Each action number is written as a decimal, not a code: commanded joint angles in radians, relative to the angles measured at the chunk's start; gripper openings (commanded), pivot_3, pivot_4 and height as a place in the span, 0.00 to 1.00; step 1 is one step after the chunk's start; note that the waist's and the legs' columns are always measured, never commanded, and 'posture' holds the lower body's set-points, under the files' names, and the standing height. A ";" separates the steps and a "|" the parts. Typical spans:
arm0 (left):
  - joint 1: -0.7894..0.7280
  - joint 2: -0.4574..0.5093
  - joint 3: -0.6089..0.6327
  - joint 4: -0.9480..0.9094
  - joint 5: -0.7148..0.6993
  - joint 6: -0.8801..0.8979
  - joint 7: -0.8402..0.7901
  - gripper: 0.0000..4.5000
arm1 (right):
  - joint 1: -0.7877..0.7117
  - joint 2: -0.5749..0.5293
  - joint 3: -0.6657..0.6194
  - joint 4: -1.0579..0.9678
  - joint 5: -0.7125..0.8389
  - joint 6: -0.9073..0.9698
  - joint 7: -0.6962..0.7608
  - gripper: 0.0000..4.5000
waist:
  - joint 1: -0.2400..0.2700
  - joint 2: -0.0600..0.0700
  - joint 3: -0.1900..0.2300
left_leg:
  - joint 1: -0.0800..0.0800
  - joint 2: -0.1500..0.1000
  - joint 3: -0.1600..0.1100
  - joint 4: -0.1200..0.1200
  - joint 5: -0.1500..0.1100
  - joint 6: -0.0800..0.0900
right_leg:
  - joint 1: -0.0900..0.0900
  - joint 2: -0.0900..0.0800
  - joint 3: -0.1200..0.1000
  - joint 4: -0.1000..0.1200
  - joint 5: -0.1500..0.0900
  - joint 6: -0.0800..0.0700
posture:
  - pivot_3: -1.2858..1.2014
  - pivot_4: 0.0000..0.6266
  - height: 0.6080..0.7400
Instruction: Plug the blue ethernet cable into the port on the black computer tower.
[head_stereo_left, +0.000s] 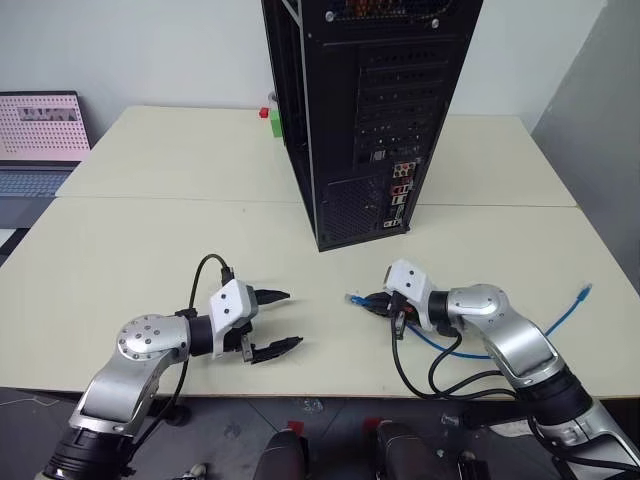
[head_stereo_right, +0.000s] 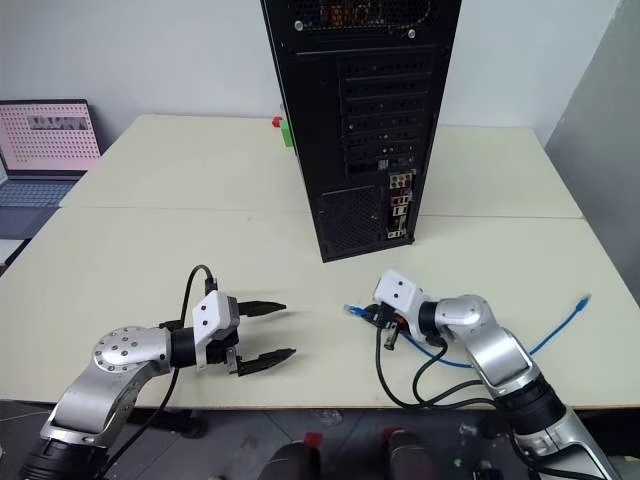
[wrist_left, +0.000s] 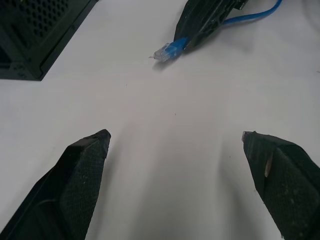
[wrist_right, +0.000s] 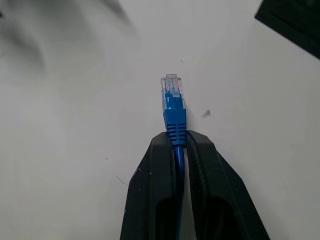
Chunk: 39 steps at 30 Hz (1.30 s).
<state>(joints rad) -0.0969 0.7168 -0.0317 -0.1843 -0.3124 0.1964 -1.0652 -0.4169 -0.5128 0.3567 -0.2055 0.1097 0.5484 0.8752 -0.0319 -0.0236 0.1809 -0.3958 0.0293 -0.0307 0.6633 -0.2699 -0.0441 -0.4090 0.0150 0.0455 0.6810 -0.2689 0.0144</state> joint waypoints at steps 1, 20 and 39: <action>-0.067 0.003 -0.027 -0.003 -0.031 0.030 -0.053 1.00 | -0.049 -0.012 0.018 -0.106 0.034 -0.018 0.070 0.02 | 0.000 0.000 0.000 | 0.000 0.000 0.000 0.000 0.000 0.000 | 0.000 0.000 0.000 0.000 0.000 0.000 | 0.52 0.24 1.00; -0.234 -0.036 -0.137 0.033 -0.024 0.051 -0.166 0.80 | -0.113 -0.014 0.101 -0.120 -0.030 -0.055 0.101 0.01 | 0.000 0.000 0.000 | -0.001 0.000 -0.001 0.001 0.000 0.000 | 0.000 0.000 -0.001 0.000 0.000 0.000 | 0.52 0.24 1.00; -0.269 -0.069 -0.166 0.082 0.057 0.014 -0.128 0.05 | -0.120 -0.015 0.108 -0.137 -0.048 -0.064 0.113 0.01 | 0.000 0.000 0.000 | -0.001 0.000 -0.001 0.001 0.000 0.000 | 0.000 0.000 -0.001 0.000 0.000 0.000 | 0.52 0.24 1.00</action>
<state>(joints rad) -0.3563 0.6507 -0.1917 -0.1057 -0.2658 0.2231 -1.2022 -0.5217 -0.5306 0.4735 -0.3026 0.0593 0.5071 0.9836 -0.0315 -0.0237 0.1809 -0.3965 0.0289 -0.0320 0.6641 -0.2699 -0.0441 -0.4089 0.0153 0.0446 0.6813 -0.2688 0.0142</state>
